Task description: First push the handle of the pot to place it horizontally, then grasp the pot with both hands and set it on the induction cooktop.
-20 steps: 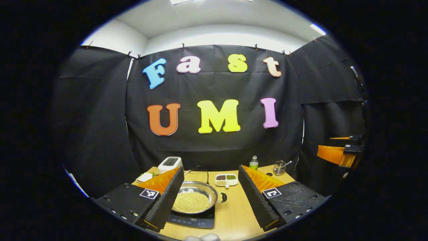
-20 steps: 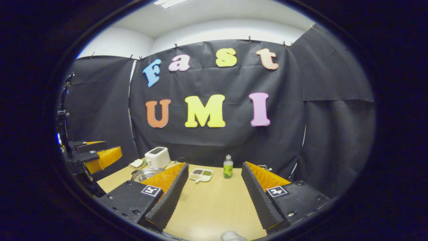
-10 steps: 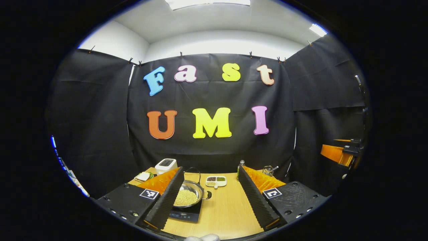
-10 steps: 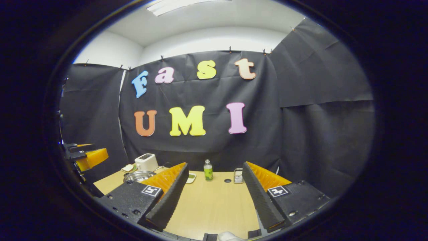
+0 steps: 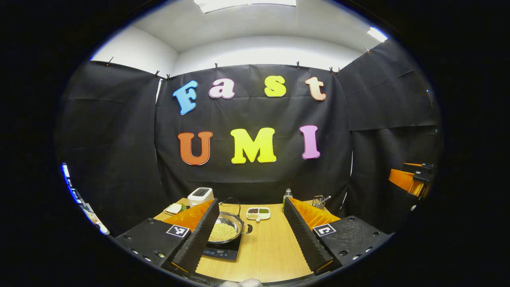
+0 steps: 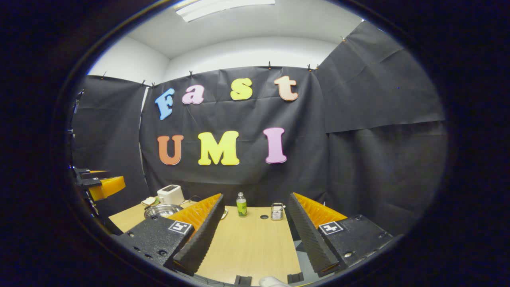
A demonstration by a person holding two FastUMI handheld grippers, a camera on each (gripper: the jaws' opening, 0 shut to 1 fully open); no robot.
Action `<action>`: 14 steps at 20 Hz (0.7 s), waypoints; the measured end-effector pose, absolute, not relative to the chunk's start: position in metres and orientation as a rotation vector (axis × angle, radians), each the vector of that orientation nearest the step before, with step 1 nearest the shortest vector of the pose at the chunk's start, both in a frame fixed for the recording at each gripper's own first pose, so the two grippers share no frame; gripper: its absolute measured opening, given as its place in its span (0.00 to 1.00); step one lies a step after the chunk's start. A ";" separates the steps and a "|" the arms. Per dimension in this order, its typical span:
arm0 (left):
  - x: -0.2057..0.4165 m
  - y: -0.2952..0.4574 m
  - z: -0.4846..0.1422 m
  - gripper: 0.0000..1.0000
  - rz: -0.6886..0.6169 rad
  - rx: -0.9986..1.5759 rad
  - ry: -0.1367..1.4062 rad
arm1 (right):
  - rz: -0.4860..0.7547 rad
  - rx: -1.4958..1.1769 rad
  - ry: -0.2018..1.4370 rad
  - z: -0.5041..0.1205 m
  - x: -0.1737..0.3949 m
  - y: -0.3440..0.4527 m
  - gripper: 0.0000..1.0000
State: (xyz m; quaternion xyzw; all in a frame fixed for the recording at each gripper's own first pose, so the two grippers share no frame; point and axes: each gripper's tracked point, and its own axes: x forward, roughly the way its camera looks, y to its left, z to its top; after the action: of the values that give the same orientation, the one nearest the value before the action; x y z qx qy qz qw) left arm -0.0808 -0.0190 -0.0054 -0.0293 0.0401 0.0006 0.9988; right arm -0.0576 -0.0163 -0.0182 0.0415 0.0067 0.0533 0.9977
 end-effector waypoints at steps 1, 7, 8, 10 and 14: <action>-0.081 -0.018 -0.006 0.97 0.002 -0.059 0.079 | 0.106 0.085 0.020 -0.020 -0.057 -0.016 1.00; -0.083 -0.019 -0.008 0.97 -0.007 -0.055 0.083 | 0.103 0.085 0.024 -0.020 -0.059 -0.013 1.00; -0.083 -0.017 -0.008 0.97 -0.007 -0.055 0.083 | 0.104 0.084 0.024 -0.019 -0.059 -0.012 1.00; -0.082 -0.015 -0.008 0.97 -0.006 -0.055 0.080 | 0.107 0.082 0.022 -0.018 -0.058 -0.008 1.00; -0.080 -0.010 -0.008 0.97 -0.005 -0.057 0.077 | 0.113 0.085 0.028 -0.018 -0.057 -0.001 1.00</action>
State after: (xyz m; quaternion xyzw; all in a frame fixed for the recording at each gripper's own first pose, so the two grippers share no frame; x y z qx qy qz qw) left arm -0.0798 -0.0099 -0.0081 -0.0285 0.0386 -0.0024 0.9988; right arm -0.0571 -0.0014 -0.0179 0.0423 0.0142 0.0565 0.9974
